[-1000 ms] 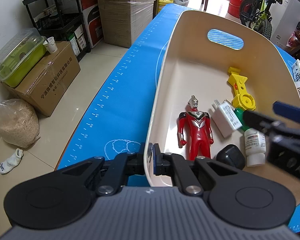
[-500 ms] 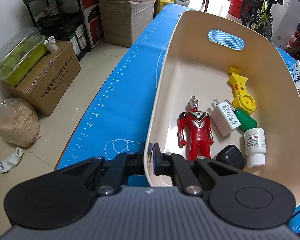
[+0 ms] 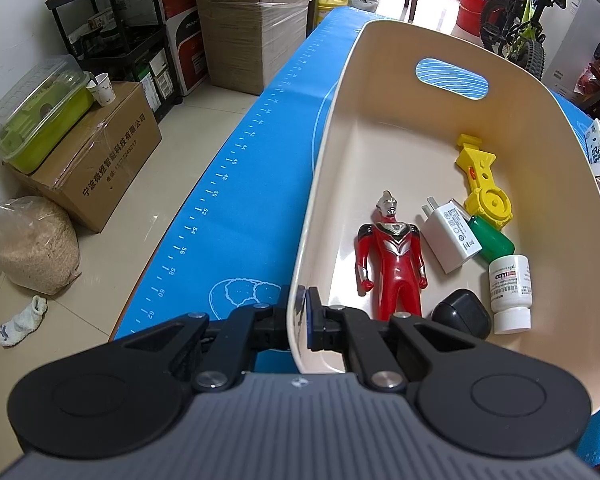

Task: Organize rigid objects
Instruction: 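Move the right gripper to the red patterned gift box and grasp it, then lift the red gift box with the right gripper and release it into the basket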

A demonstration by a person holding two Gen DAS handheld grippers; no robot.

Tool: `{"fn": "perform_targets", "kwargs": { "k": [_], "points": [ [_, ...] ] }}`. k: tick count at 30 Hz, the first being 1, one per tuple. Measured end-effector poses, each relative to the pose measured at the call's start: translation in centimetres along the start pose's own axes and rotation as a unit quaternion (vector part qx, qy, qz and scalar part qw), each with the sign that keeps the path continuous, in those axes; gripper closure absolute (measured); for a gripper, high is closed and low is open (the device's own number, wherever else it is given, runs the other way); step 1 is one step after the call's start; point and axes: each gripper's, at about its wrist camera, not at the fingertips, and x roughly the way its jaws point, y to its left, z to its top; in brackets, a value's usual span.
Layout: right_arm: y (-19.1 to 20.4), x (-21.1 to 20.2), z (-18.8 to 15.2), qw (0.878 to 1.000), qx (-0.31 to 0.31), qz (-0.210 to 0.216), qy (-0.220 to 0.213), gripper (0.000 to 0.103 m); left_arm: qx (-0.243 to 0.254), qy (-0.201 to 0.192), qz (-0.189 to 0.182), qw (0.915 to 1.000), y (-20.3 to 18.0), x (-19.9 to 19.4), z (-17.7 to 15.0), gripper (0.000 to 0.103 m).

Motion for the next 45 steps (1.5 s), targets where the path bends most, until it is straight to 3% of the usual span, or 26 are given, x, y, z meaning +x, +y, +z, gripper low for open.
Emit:
{"fn": "perform_targets", "kwargs": {
  "k": [13, 15, 19, 34, 45],
  "points": [
    [-0.1, 2.3, 0.1, 1.0, 0.019, -0.004, -0.024, 0.032, 0.002, 0.0, 0.002, 1.0, -0.2, 0.1, -0.1, 0.095],
    [-0.2, 2.7, 0.1, 0.999, 0.019, -0.003, -0.026, 0.04, 0.002, 0.0, 0.002, 1.0, -0.2, 0.1, -0.1, 0.095],
    [-0.1, 2.4, 0.2, 1.0, 0.006, -0.002, -0.023, 0.04, 0.001, 0.002, 0.002, 1.0, -0.2, 0.1, 0.0, 0.095],
    [0.6, -4.3, 0.0, 0.999, -0.031, 0.017, 0.008, 0.04, -0.004, 0.002, -0.001, 1.0, -0.1, 0.1, -0.1, 0.095],
    [3.7, -10.6, 0.7, 0.994, -0.06, 0.074, -0.06, 0.04, -0.006, 0.003, -0.001, 1.0, -0.2, 0.1, -0.1, 0.095]
  ]
}}
